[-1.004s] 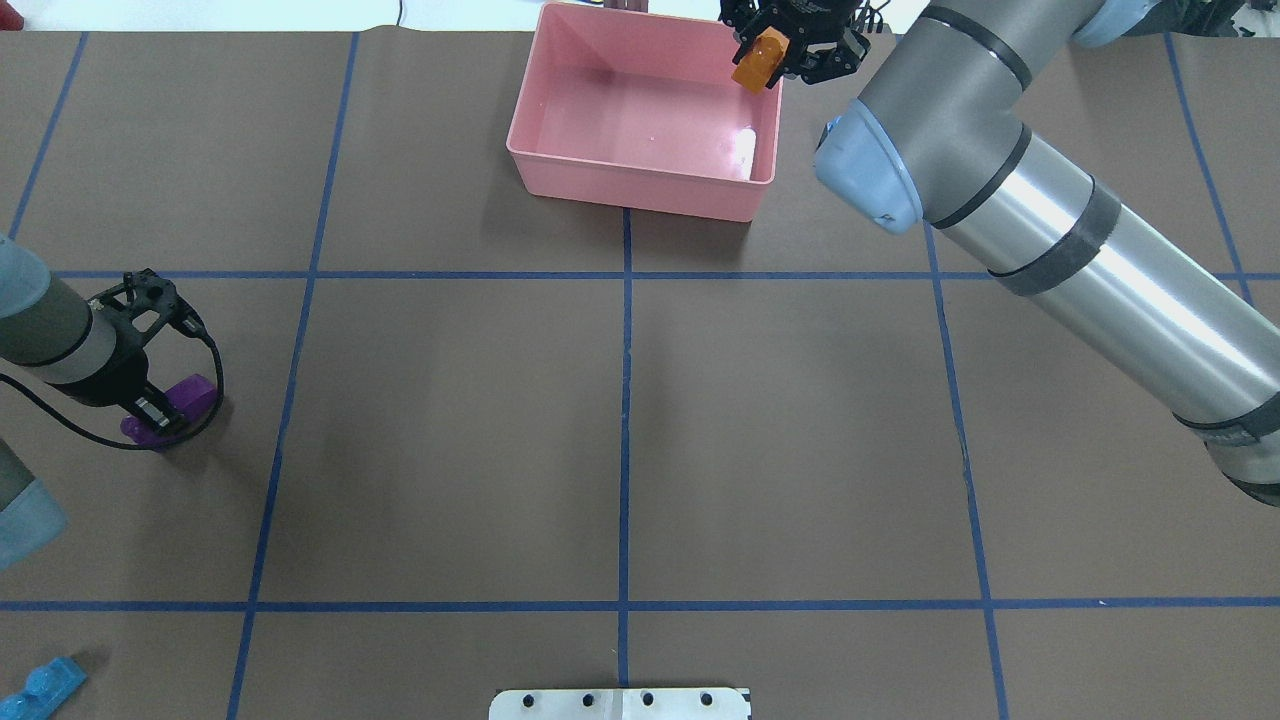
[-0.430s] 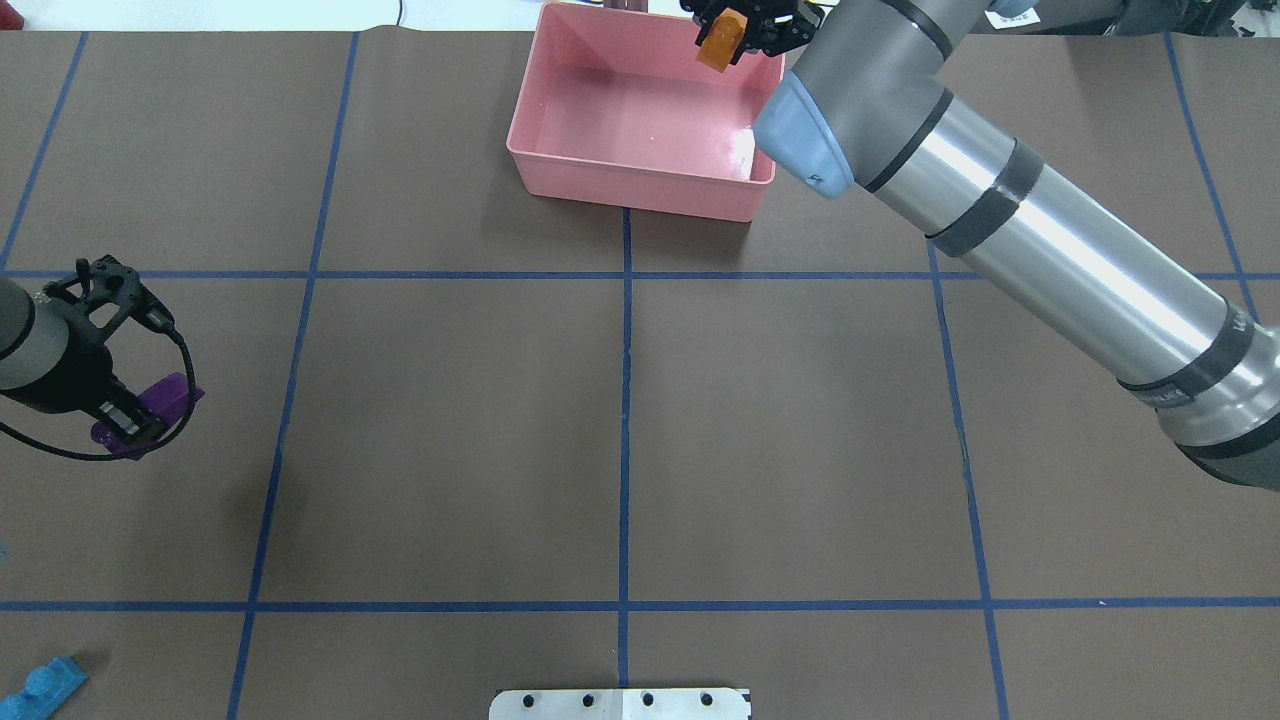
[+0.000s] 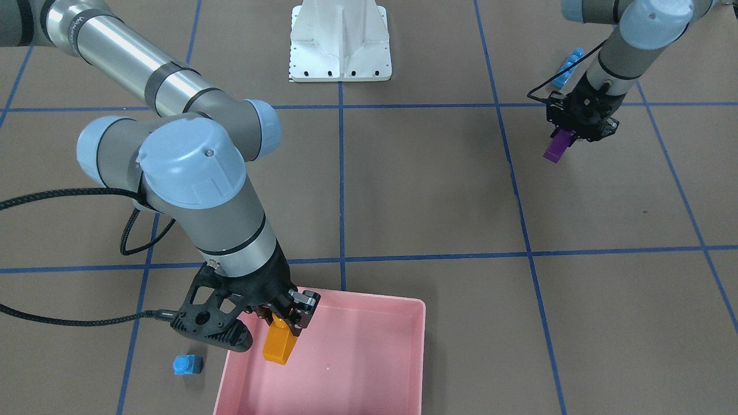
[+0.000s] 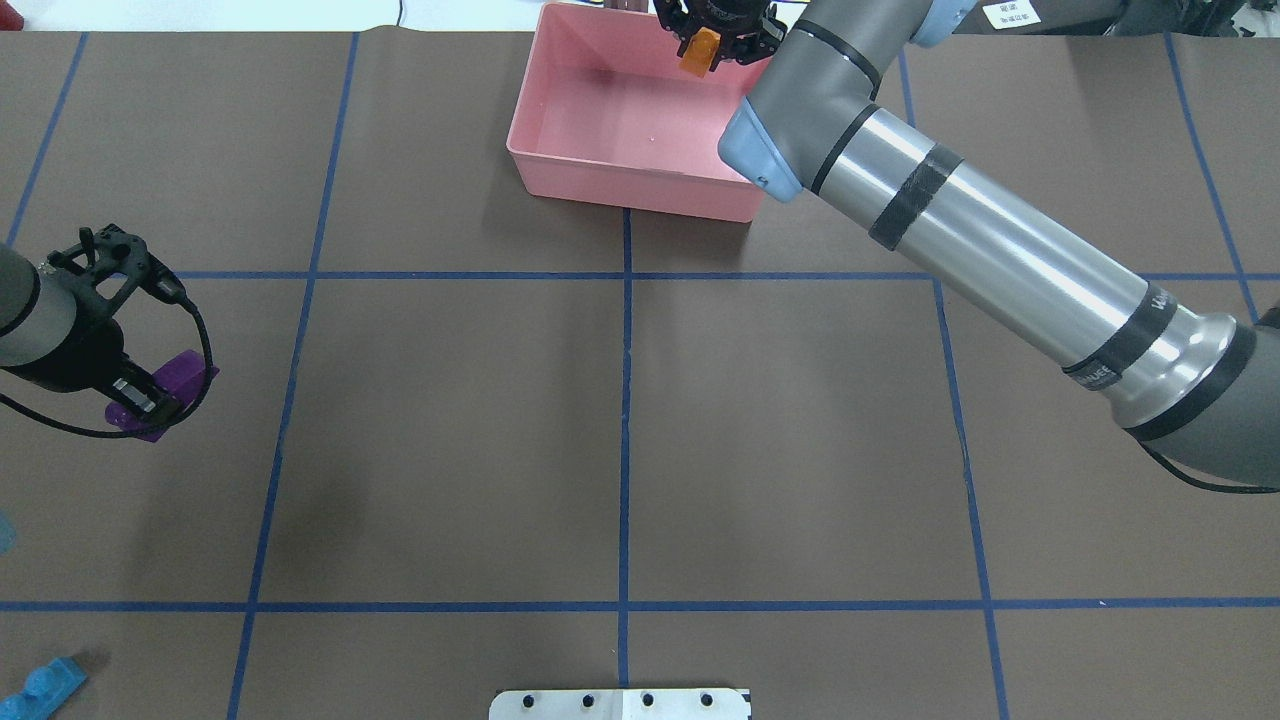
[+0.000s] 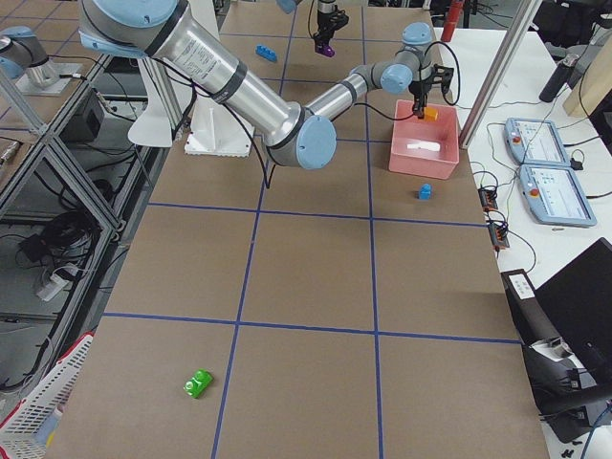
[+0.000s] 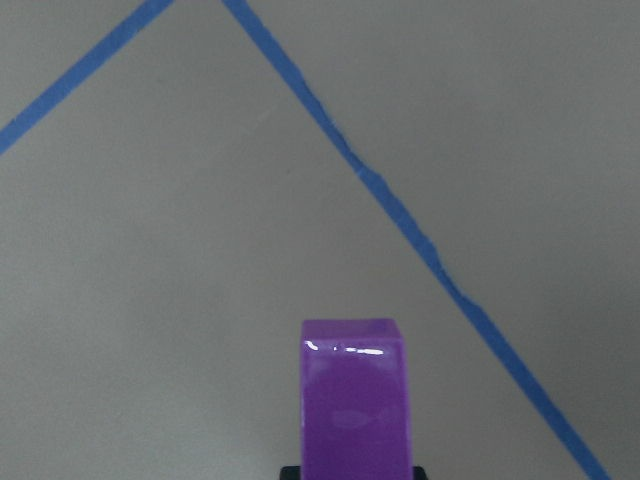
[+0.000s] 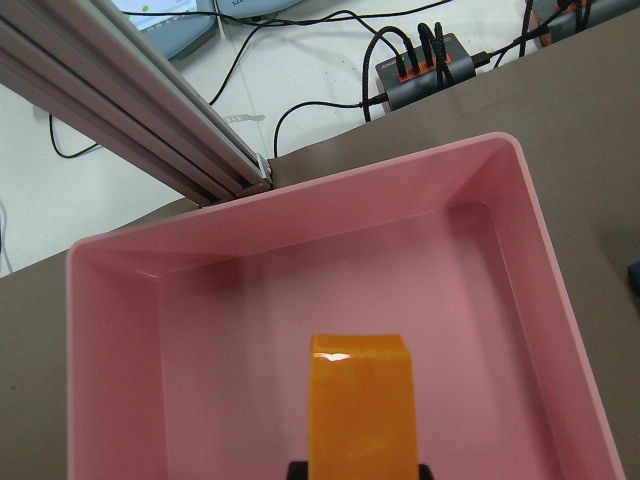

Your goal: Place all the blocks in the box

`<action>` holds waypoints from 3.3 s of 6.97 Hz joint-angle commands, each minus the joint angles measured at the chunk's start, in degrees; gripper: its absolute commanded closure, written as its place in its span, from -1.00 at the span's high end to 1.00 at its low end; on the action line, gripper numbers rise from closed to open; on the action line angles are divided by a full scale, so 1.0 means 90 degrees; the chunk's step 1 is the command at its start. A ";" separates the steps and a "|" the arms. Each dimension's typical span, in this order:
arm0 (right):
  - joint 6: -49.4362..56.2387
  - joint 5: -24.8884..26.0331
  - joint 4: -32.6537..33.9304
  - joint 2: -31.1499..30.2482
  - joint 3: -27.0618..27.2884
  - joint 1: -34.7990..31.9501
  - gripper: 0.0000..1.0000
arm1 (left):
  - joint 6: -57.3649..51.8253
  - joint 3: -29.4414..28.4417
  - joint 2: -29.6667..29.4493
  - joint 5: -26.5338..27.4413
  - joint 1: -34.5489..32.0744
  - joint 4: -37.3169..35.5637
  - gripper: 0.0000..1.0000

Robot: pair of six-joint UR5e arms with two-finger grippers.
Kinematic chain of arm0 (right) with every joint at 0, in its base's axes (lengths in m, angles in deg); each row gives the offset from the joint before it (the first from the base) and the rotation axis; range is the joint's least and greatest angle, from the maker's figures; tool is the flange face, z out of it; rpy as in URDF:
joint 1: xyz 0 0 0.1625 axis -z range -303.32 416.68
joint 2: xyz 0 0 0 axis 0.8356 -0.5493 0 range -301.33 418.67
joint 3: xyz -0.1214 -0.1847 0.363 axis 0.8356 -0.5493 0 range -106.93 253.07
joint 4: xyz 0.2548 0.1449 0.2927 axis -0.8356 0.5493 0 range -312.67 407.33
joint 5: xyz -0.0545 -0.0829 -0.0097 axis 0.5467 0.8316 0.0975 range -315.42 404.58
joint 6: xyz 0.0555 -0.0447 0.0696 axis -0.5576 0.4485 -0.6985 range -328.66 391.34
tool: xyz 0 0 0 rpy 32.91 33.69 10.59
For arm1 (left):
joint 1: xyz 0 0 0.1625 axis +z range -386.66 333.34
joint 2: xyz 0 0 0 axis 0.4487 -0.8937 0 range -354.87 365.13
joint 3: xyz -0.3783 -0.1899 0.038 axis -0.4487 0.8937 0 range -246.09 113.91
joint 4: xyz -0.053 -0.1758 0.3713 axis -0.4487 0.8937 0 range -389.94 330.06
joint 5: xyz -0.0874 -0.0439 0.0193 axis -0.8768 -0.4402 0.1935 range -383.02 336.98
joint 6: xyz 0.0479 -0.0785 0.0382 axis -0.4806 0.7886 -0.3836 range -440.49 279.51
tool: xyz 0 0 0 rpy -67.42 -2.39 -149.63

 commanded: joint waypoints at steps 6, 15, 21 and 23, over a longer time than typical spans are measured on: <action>0.0655 0.0344 -0.0871 0.0182 -0.0544 0.0082 0.98 | 0.0834 -0.0164 -0.2252 -0.0487 -0.0685 -0.1768 -1.00; 0.4252 -0.0907 -0.1919 -0.2422 0.0356 -0.1590 0.99 | 0.6181 -0.6593 -0.6742 0.0972 -0.0052 0.3523 -1.00; 0.4174 0.0047 -0.3592 -0.2504 -0.0170 -0.0683 0.98 | 0.6394 -0.7987 -0.7157 0.2403 0.0370 0.4345 0.34; 0.4165 0.0467 -0.3673 -0.2075 -0.0667 -0.0410 0.99 | 0.6425 -0.7823 -0.7157 0.2384 0.0389 0.4345 1.00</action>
